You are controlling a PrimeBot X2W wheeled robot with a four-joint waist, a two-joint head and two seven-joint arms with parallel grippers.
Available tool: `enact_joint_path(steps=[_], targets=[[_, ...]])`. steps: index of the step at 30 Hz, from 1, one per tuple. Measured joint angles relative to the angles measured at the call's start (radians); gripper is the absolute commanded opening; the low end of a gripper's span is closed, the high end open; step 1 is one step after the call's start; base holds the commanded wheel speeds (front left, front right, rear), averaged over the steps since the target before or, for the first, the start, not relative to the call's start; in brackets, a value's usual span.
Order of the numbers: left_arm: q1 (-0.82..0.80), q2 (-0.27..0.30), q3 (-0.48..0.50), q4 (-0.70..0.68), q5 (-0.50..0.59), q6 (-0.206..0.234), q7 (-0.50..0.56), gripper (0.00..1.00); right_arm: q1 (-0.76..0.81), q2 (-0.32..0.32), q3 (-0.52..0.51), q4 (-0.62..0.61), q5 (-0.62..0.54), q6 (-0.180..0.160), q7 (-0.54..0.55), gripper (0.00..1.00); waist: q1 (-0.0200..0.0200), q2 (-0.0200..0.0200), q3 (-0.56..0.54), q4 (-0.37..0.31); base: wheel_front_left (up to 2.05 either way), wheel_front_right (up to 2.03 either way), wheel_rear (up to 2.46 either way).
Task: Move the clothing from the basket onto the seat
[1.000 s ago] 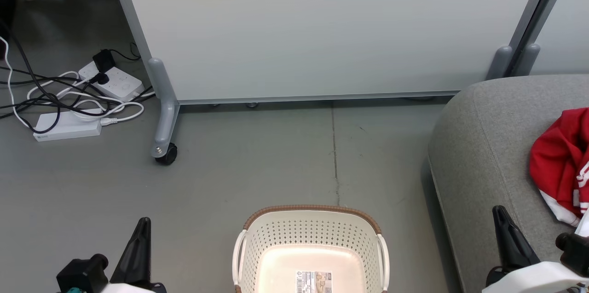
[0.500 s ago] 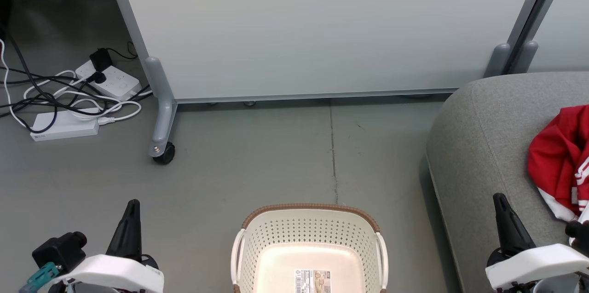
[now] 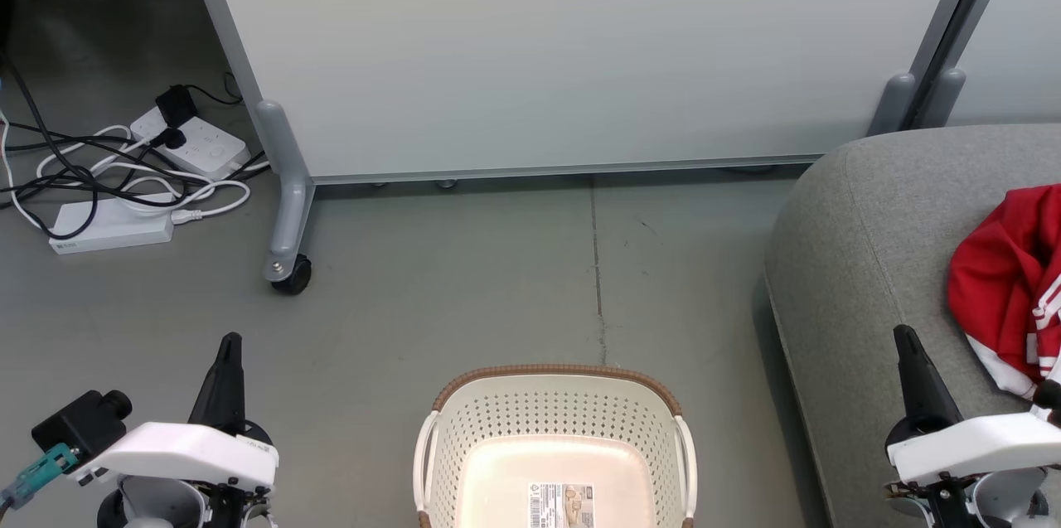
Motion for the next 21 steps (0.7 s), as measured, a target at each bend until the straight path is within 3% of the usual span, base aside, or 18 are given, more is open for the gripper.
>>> enact_joint_path(steps=[21], targets=[[-0.098, -0.035, 0.068, 0.079, -0.215, -0.037, 0.079, 0.00, -0.090, -0.003, -0.010, 0.090, 0.243, -0.001, 0.010, 0.00, 0.0000, 0.0000, 0.008, -0.009, 0.00, 0.00, 0.00]])
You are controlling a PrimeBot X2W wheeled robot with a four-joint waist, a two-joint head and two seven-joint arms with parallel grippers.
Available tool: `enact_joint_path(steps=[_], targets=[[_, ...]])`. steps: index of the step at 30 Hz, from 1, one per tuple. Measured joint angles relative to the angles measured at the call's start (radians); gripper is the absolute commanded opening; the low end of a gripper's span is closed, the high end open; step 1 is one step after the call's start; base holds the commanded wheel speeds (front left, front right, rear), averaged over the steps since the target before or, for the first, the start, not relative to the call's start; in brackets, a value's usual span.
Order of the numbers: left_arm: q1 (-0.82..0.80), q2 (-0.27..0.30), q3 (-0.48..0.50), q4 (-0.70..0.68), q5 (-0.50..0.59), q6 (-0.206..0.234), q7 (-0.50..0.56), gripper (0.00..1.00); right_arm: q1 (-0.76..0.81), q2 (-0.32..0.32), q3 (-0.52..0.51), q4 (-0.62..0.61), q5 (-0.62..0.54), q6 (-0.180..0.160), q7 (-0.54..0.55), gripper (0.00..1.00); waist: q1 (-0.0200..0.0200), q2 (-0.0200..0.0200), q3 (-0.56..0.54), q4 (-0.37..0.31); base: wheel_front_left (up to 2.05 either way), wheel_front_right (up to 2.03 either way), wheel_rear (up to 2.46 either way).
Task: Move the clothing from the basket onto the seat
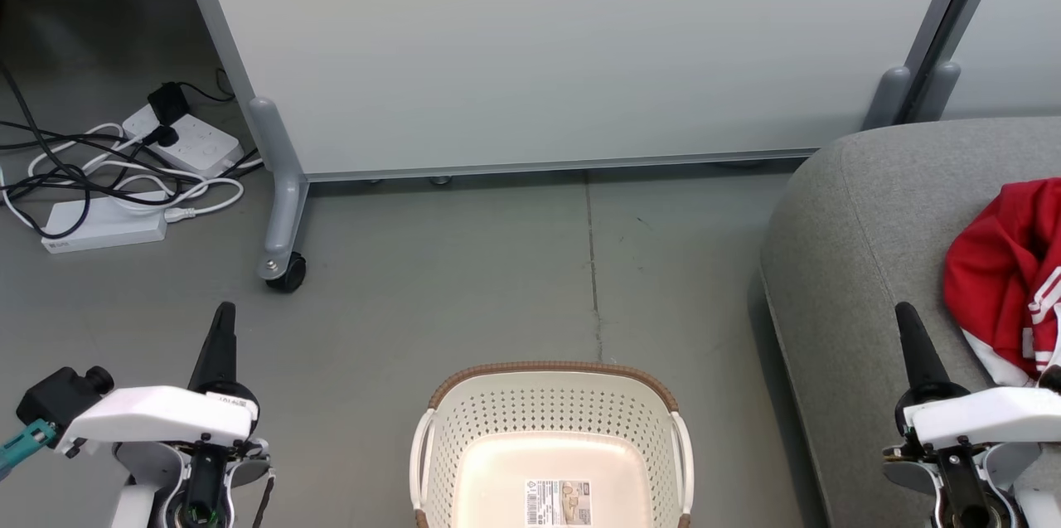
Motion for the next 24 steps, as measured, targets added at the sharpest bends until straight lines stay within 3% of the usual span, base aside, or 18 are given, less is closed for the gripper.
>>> enact_joint_path(steps=[24], targets=[[-0.095, -0.031, 0.062, 0.073, -0.199, -0.039, 0.071, 0.00, -0.084, -0.003, -0.010, 0.081, 0.225, 0.000, 0.008, 0.00, 0.0000, 0.0000, 0.009, -0.010, 0.00, 0.00, 0.00]])
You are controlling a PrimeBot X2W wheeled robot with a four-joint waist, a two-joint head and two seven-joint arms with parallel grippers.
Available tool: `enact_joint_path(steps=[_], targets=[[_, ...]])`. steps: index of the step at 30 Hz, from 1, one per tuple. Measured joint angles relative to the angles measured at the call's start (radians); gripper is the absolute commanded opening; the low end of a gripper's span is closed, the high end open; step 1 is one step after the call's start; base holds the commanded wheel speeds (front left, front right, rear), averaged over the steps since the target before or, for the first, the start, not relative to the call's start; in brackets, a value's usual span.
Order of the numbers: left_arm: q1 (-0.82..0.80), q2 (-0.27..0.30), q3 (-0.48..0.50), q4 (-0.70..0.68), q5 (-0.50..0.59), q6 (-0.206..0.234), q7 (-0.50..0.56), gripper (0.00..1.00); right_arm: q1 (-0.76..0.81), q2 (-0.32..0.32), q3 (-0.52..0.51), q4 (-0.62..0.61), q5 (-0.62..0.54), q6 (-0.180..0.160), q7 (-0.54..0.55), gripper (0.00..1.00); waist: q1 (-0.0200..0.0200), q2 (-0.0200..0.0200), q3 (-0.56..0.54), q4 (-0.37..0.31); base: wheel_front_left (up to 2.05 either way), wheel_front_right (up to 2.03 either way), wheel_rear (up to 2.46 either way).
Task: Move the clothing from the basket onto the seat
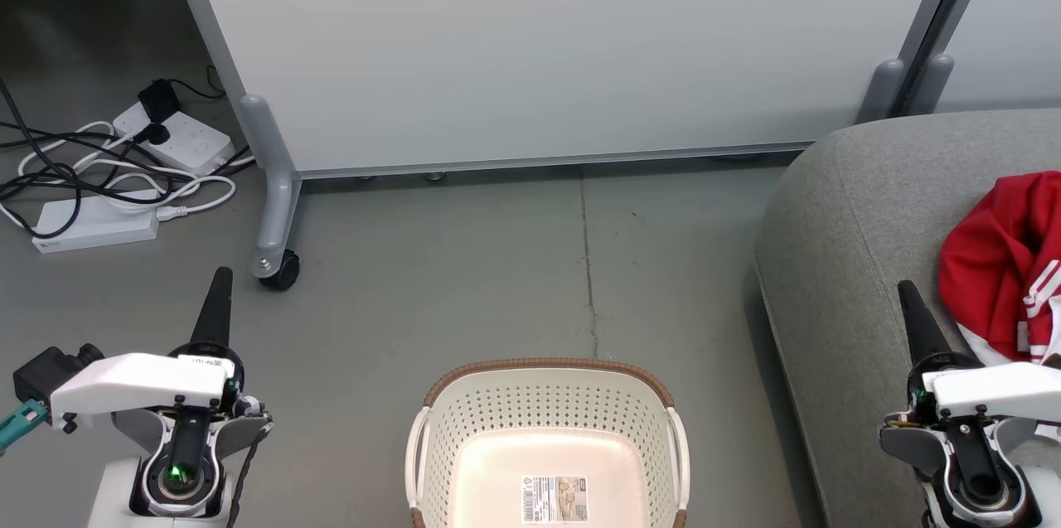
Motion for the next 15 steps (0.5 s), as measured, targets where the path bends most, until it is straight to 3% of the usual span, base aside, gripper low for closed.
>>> enact_joint_path(steps=[15], targets=[[-0.048, -0.019, 0.035, 0.042, -0.111, -0.021, 0.041, 0.00, -0.041, -0.002, -0.009, 0.048, 0.125, 0.000, 0.005, 0.00, 0.0000, 0.0000, 0.006, -0.007, 0.00, 0.00, 0.00]])
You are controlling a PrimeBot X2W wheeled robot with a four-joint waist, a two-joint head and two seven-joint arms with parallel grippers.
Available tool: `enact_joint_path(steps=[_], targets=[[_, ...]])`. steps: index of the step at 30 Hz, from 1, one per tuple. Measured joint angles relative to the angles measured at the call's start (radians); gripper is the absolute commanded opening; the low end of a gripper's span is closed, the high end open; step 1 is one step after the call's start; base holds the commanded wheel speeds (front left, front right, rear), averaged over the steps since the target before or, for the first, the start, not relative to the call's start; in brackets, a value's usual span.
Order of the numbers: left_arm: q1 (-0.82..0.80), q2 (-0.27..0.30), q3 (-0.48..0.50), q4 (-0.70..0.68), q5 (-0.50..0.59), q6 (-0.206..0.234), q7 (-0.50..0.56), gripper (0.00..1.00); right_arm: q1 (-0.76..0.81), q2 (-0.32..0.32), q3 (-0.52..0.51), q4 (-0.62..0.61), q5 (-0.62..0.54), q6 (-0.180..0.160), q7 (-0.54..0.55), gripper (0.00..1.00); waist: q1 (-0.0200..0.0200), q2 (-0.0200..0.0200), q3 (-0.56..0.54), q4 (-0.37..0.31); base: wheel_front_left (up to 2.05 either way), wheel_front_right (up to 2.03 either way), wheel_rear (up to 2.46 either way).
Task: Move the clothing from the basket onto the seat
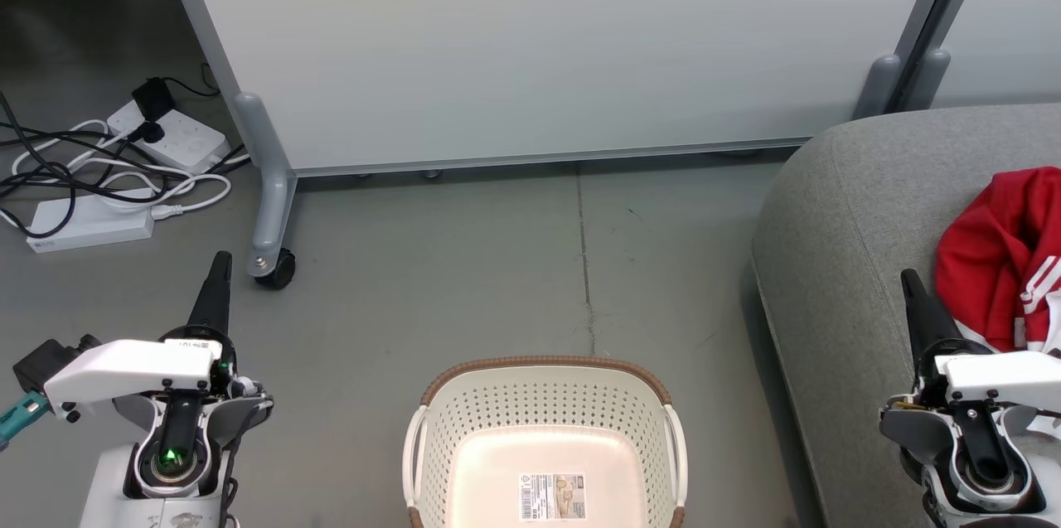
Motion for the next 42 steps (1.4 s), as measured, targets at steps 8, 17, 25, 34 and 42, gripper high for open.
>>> enact_joint_path(steps=[8, 17, 25, 34, 42], targets=[[-0.023, -0.007, 0.015, 0.018, -0.053, -0.009, 0.018, 0.00, -0.021, -0.001, -0.003, 0.022, 0.058, 0.000, 0.001, 0.00, 0.0000, 0.0000, 0.003, -0.003, 0.00, 0.00, 0.00], [-0.053, -0.018, 0.033, 0.039, -0.107, -0.019, 0.038, 0.00, -0.044, -0.002, -0.006, 0.041, 0.119, 0.000, 0.004, 0.00, 0.0000, 0.0000, 0.006, -0.007, 0.00, 0.00, 0.00], [-0.075, -0.025, 0.046, 0.053, -0.152, -0.028, 0.053, 0.00, -0.063, -0.003, -0.008, 0.061, 0.170, 0.000, 0.006, 0.00, 0.0000, 0.0000, 0.009, -0.010, 0.00, 0.00, 0.00], [-0.090, -0.029, 0.055, 0.066, -0.180, -0.035, 0.064, 0.00, -0.077, -0.003, -0.010, 0.071, 0.200, 0.000, 0.008, 0.00, 0.0001, 0.0000, 0.011, -0.013, 0.00, 0.00, 0.00], [-0.090, -0.029, 0.055, 0.066, -0.180, -0.035, 0.064, 0.00, -0.077, -0.003, -0.010, 0.071, 0.200, 0.000, 0.008, 0.00, 0.0000, 0.0000, 0.011, -0.013, 0.00, 0.00, 0.00]])
